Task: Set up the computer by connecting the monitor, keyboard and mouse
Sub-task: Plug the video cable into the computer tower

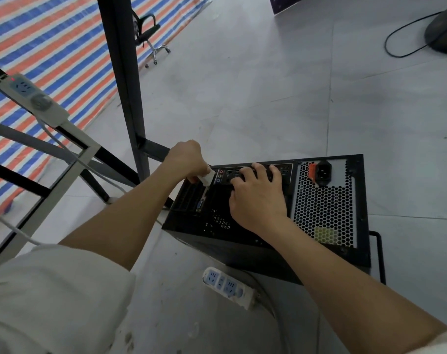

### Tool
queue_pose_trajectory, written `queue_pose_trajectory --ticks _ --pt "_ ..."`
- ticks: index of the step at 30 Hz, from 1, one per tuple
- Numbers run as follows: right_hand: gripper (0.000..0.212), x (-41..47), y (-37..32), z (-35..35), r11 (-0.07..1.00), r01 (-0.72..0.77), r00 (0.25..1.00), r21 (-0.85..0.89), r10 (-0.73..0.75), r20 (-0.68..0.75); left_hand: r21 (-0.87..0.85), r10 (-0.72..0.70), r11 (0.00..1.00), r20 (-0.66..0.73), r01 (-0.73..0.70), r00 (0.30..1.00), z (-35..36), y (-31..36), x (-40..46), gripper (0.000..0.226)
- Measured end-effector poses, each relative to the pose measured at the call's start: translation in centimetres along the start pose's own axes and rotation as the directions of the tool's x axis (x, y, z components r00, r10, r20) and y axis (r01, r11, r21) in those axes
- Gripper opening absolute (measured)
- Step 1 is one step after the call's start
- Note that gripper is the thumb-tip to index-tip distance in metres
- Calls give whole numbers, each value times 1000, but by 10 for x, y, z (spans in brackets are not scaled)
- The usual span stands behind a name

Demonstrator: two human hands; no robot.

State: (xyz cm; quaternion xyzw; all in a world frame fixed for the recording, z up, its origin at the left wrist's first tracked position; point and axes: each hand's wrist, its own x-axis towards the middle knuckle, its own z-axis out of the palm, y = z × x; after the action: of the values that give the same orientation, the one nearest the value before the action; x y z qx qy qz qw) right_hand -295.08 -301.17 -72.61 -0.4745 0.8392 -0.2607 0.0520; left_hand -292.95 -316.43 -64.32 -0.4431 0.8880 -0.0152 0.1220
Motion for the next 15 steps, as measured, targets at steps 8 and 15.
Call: queue_pose_trajectory --ticks 8,15 --pt "42 -1 -1 1 1000 -11 1000 15 11 -1 74 8 997 -86 -1 996 8 0 0 23" --pt "43 0 -4 0 999 -34 999 22 34 8 3 -3 1000 -93 4 996 10 -4 -3 22"
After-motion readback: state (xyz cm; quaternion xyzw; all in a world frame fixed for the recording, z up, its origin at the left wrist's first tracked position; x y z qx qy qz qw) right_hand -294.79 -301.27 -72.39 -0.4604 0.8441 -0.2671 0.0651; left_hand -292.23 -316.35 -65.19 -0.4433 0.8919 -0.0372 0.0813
